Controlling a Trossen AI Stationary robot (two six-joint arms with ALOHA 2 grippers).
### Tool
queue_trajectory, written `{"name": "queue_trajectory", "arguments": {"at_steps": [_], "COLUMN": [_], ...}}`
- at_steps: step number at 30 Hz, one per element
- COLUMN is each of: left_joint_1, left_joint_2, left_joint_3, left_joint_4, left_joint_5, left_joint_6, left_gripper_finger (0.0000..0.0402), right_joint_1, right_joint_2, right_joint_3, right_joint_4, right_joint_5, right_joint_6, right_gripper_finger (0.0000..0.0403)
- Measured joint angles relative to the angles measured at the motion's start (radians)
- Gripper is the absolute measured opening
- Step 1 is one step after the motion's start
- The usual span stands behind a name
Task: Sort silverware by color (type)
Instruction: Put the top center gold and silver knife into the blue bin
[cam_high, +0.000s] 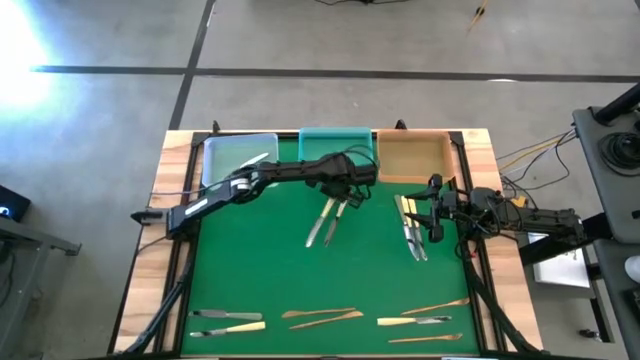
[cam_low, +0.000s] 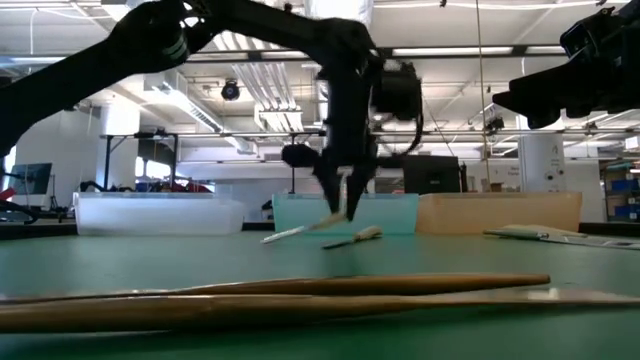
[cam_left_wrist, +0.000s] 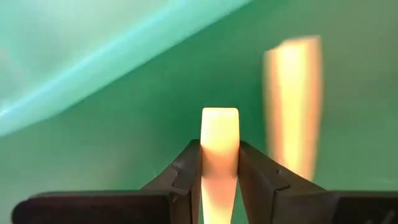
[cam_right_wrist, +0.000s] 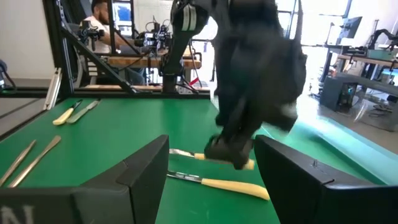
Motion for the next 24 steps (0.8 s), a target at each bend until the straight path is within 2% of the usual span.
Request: {"name": "queue_trajectory", "arguments": {"at_steps": [5,10,13,15,18,21,24], "left_joint_1": [-0.002,0.017,0.042,0.059,0.083,0.108,0.134], "left_joint_2": [-0.067,-0.154,-0.188,-0.201,-0.221,-0.236,-0.235], "left_joint_3": [0.002,0.001,0.006,0.001,0.004,0.007,0.006], "left_joint_4": [0.07,0.186,0.266,0.345,0.477,0.584,0.606], "left_joint_5": [-0.001,-0.11,-0.209,-0.269,-0.329,-0.337,-0.336], "left_joint_6": [0.008,0.073,0.121,0.212,0.435,0.637,0.736], "left_gripper_finger": [0.0063,0.0063,0.0063,0.0063,0.0063,0.0063,0.0063], "right_joint_1": [0.0,0.0,0.0,0.0,0.0,0.0,0.0], "right_joint_2": [0.0,0.0,0.0,0.0,0.0,0.0,0.0], "right_joint_3": [0.0,-0.001,-0.001,-0.001,-0.001,-0.002,-0.002], "right_joint_4": [0.004,0.008,0.013,0.014,0.015,0.016,0.017], "right_joint_5": [0.0,0.0,-0.001,-0.001,-0.001,0.0,0.0], "right_joint_6": [0.0,0.0,0.0,0.0,0.0,0.0,0.0], "right_gripper_finger": [0.0231,0.0231,0.0231,0.0231,0.0231,0.0231,0.0231]}}
